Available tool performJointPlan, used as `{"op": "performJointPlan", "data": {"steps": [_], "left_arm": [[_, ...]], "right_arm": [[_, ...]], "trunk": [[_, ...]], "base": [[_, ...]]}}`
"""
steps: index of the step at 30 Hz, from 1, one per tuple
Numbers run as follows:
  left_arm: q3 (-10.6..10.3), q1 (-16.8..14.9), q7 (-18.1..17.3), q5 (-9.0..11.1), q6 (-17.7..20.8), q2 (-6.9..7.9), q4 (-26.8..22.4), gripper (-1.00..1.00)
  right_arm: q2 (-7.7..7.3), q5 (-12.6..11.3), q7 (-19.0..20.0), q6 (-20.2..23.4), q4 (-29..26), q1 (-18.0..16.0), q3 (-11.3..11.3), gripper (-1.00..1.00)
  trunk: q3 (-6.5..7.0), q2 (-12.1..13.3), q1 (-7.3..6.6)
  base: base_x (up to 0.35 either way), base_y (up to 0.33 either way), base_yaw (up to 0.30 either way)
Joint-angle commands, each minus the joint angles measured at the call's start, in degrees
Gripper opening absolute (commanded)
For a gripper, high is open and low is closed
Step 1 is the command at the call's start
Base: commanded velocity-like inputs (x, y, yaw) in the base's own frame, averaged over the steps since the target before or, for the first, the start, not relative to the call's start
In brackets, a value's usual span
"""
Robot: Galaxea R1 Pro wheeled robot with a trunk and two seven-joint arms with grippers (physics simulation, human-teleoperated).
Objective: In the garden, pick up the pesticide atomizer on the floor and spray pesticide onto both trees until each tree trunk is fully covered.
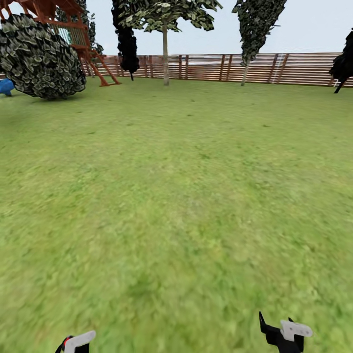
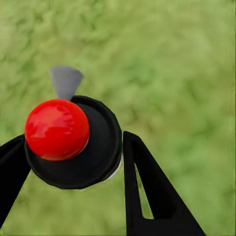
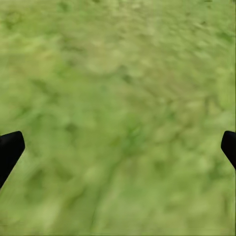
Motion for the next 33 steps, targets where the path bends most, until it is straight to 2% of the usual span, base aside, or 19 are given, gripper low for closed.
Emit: {"op": "performJointPlan", "data": {"steps": [1,7,12,13,14,16,18,33], "left_arm": [[0.0,0.0,0.0,0.0,0.0,0.00,0.0,-1.00],[0.0,0.0,0.0,0.0,0.0,0.00,0.0,-1.00],[0.1,0.0,0.0,0.0,0.0,0.07,0.0,-1.00],[0.0,0.0,0.0,0.0,0.0,0.08,0.0,-1.00],[0.0,0.0,0.0,0.0,0.0,0.08,0.0,-1.00],[0.0,0.0,0.0,0.0,0.0,0.08,0.0,-1.00],[0.1,0.0,0.0,0.0,0.0,0.11,0.0,-1.00],[-0.1,0.0,0.0,0.0,0.0,0.01,0.0,-1.00]], "right_arm": [[0.00,0.0,0.0,0.0,0.0,0.0,0.0,1.00],[0.00,0.1,0.0,0.0,0.0,0.0,0.0,1.00],[0.06,0.3,0.0,0.1,0.9,0.0,0.1,1.00],[0.05,0.3,0.1,0.1,4.7,0.0,0.1,1.00],[-0.11,0.3,0.0,0.1,10.9,0.0,0.1,1.00],[-0.21,0.2,0.0,0.1,17.4,0.0,0.1,1.00],[-0.20,0.3,0.0,0.2,21.2,0.0,0.2,1.00],[-0.23,0.3,0.0,0.3,21.5,0.0,0.2,1.00]], "trunk": [[0.06,0.0,0.00],[0.40,0.0,0.00],[0.43,0.0,0.00],[0.43,0.0,0.00],[0.43,0.0,0.00],[0.43,0.0,0.00],[0.43,0.0,0.00],[0.43,0.0,0.00]], "base": [[0.324,0.139,0.183],[0.325,0.097,0.193],[0.335,0.002,0.019],[0.336,0.085,0.001],[0.325,0.148,0.000],[0.312,0.182,0.000],[0.324,0.095,0.000],[0.339,0.001,0.000]]}}
